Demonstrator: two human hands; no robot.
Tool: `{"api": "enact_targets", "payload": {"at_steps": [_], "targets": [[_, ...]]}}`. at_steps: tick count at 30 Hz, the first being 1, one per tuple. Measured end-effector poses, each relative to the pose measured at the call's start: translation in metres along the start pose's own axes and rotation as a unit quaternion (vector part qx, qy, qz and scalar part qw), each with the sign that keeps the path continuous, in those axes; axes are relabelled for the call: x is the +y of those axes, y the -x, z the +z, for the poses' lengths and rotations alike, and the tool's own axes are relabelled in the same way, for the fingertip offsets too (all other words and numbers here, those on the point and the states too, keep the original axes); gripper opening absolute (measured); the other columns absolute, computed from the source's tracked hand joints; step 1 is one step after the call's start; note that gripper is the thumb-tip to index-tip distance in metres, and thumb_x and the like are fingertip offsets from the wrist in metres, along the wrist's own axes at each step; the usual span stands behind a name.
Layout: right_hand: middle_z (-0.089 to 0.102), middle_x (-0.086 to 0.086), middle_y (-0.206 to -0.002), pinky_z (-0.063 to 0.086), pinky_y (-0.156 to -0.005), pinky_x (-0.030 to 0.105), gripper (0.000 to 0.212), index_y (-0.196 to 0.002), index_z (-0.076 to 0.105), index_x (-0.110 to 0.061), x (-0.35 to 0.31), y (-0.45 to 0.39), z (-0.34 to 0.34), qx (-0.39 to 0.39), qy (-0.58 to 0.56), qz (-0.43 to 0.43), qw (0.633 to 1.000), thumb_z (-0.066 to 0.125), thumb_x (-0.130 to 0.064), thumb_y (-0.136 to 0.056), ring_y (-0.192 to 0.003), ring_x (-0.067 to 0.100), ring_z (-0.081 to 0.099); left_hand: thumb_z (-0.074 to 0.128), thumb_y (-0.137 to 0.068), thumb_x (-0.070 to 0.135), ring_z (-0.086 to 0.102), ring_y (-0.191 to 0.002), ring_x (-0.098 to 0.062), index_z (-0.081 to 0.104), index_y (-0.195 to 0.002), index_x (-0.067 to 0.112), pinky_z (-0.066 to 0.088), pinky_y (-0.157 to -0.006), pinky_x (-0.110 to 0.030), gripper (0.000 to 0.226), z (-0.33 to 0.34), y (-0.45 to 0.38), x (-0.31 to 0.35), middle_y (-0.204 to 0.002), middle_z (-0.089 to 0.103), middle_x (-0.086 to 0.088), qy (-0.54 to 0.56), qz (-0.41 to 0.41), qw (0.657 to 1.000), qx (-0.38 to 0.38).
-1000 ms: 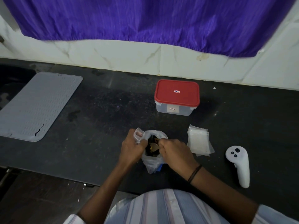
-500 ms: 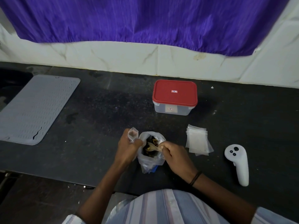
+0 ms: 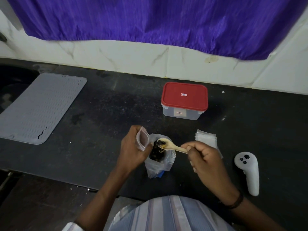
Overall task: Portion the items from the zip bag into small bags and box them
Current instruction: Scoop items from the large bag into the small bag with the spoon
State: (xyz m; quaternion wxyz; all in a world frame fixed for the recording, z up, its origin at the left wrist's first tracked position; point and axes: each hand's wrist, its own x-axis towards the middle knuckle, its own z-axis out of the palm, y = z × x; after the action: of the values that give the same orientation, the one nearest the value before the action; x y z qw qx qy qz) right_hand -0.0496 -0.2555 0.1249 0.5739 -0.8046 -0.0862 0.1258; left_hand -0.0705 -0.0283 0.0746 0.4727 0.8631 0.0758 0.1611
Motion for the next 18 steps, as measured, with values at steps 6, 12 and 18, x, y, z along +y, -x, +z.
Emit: {"api": "enact_targets", "payload": {"at_steps": [6,12,18], "targets": [[0.053,-0.010,-0.053,0.036,-0.045,0.025,0.023,-0.093,0.072,-0.027,-0.034,-0.005,0.000,-0.012,0.065,-0.093,0.993,0.054,-0.013,-0.097,-0.047,0.006,0.045,0.074,-0.074,0.021,0.062,-0.081,-0.006,0.050,-0.103,0.029,0.046,-0.066,-0.013,0.039,0.007,0.001,0.005,-0.091,0.060,0.010,-0.021,0.066,0.998,-0.003],[0.063,-0.009,-0.067,0.040,-0.050,0.013,0.008,-0.087,0.072,-0.019,-0.053,-0.013,0.015,-0.044,0.380,-0.282,0.880,0.070,-0.022,-0.080,-0.055,0.002,0.055,0.074,-0.076,0.026,0.060,-0.078,-0.006,0.047,-0.103,0.032,0.047,-0.066,-0.019,0.039,0.013,0.003,0.010,-0.091,0.060,0.008,-0.045,0.095,0.994,0.010],[0.056,-0.003,-0.065,0.026,-0.054,0.022,0.015,-0.092,0.073,-0.017,-0.053,-0.014,0.023,-0.008,0.486,-0.412,0.771,0.066,-0.011,-0.080,-0.056,0.012,0.047,0.064,-0.079,0.038,0.060,-0.074,-0.005,0.051,-0.099,0.027,0.044,-0.064,-0.012,0.026,0.017,0.004,0.010,-0.084,0.060,0.011,-0.018,0.058,0.998,0.026]]}}
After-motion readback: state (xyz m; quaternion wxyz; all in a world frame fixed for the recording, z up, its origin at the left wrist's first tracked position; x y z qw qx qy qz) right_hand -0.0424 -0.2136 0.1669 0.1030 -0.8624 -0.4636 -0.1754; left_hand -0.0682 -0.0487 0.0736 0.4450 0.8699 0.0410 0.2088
